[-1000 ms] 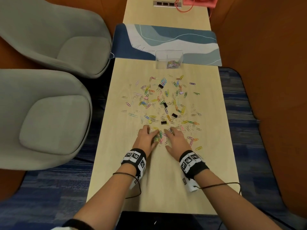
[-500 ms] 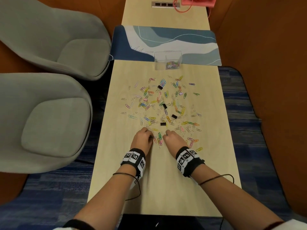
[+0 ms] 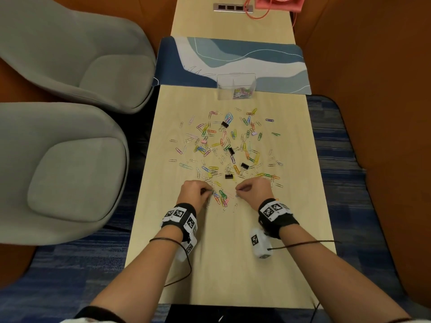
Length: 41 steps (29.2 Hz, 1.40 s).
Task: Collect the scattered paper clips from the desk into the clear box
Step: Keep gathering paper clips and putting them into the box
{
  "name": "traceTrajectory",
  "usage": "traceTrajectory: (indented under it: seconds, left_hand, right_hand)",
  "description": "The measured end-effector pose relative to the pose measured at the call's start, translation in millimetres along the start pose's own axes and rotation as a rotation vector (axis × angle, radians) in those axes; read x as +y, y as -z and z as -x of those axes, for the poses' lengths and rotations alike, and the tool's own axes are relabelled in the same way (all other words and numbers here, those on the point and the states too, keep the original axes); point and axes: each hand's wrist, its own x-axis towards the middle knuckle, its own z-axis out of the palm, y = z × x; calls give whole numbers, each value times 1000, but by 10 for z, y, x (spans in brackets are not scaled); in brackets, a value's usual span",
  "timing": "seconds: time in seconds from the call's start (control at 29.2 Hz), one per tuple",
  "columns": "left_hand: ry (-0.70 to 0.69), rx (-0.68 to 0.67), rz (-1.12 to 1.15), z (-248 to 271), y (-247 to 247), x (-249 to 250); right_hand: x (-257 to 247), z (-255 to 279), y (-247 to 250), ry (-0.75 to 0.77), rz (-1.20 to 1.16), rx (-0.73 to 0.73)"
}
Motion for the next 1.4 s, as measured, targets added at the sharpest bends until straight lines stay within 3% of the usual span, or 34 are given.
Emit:
traceTrajectory:
  seconds: [0.21,0.38,0.48,0.75,0.92,1.16,1.4]
  left_hand:
    - [46,-3,119,-137,131,56]
    - [-1,-12,150,-374,303,180]
    - [-54,33,200,-605,483,364]
    - [-158,181,372,-1658,977,970]
    - [-176,186,453,-2462,1015,1285]
    - [-204,206,374,-3401,677,1501]
    - [-215,197,246,-3745,265,1383]
  right_hand:
    - [37,30,207,-179,-373,-17]
    - [-62,-5,342,-225,-491,-65]
    - [-175,-113,457,-191,-679,-85]
    - [-709,-812,1141,-173,-1271,-72]
    - [-1002,-1408,1503,-141,-1598,-69]
    - [-1132,-2224,1680,-150,-1758,20]
    - [-920,-2676,1650,-189,-1783,42]
